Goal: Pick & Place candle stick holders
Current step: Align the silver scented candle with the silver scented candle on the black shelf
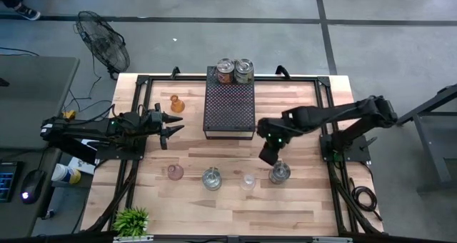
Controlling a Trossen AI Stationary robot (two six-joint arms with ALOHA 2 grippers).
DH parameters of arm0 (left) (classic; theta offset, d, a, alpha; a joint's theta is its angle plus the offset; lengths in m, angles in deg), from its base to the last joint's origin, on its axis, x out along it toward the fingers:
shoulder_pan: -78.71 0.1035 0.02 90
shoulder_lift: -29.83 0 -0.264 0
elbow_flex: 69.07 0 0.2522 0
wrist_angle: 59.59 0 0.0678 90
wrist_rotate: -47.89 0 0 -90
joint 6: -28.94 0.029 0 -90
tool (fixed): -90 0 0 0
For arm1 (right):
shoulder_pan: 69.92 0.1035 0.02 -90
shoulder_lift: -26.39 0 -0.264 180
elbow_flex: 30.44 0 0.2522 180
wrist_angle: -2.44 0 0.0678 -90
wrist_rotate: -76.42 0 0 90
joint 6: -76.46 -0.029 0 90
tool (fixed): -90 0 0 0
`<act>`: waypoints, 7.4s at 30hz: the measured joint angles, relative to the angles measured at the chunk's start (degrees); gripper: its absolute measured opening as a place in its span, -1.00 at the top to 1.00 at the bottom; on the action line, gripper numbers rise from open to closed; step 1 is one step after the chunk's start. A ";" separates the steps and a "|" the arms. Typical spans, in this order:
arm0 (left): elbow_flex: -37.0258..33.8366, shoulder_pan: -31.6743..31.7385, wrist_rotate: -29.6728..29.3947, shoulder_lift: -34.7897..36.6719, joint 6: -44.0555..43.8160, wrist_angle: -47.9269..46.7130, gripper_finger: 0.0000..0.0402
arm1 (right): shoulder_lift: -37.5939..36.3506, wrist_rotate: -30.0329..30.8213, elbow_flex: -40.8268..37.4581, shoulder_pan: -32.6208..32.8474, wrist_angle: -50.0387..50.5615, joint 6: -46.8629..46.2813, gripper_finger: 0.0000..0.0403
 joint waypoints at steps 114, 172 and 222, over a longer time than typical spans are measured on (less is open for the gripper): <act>0.00 -0.01 3.50 -0.02 -8.17 -0.06 0.28 | 4.18 11.51 0.43 15.23 9.82 42.20 0.25; 0.00 -0.01 4.72 -0.04 -7.08 -3.36 0.28 | 5.76 1.97 -8.13 10.14 10.86 2.07 0.19; 0.00 -0.01 4.00 -0.04 -7.08 -3.34 0.28 | 5.99 -0.14 -6.72 9.49 4.04 9.68 1.00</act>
